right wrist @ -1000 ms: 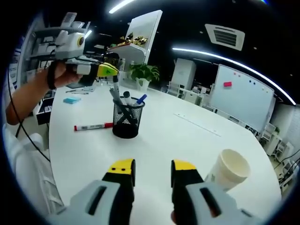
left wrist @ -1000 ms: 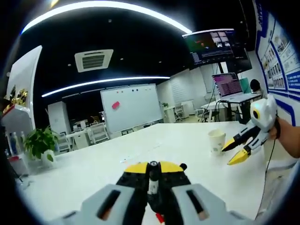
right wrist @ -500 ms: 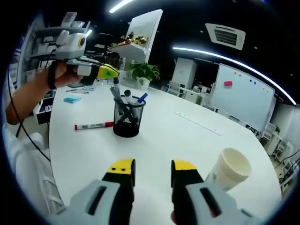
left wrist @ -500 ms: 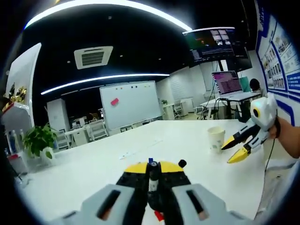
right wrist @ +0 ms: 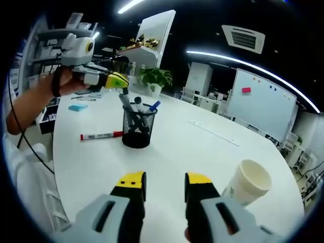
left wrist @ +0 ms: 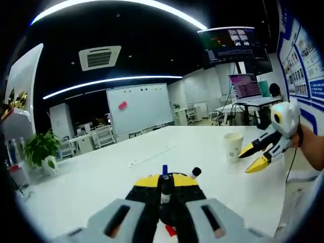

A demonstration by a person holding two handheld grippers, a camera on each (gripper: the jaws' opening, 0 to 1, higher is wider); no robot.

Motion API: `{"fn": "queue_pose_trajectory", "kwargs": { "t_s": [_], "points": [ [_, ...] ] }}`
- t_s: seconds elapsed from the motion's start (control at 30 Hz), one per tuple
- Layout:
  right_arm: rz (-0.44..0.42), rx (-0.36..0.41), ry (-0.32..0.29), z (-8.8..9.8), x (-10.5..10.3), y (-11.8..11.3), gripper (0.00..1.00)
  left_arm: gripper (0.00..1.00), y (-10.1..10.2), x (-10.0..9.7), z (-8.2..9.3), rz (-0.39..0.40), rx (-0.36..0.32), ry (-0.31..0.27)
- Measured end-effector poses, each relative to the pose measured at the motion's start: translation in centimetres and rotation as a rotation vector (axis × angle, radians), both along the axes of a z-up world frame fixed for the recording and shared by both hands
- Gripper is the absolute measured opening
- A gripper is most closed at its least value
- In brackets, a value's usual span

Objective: Place the scattered laser pointers and whiteboard markers into the pen holder and stack the scattered paper cups together

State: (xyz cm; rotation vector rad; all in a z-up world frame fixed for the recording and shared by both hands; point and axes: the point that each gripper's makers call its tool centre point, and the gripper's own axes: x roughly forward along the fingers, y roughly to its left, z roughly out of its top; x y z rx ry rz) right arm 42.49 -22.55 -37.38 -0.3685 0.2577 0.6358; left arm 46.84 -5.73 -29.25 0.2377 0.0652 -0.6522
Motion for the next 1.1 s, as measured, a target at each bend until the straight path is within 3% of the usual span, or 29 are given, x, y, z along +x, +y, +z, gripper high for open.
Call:
{"fn": "queue_pose_trajectory", "kwargs": {
  "t_s": [0.53, 1.1],
  "points": [
    [0.002, -0.002, -0.001, 0.0, 0.0, 0.0, 0.3, 0.09, -0.1, 0.2, -1.4, -0.004, 0.036, 0.036],
    [0.009, -0.003, -0.003, 0.2, 0.0, 0.4, 0.3, 0.09, 0.2, 0.2, -1.4, -0.001, 0.043, 0.025]
  ]
}}
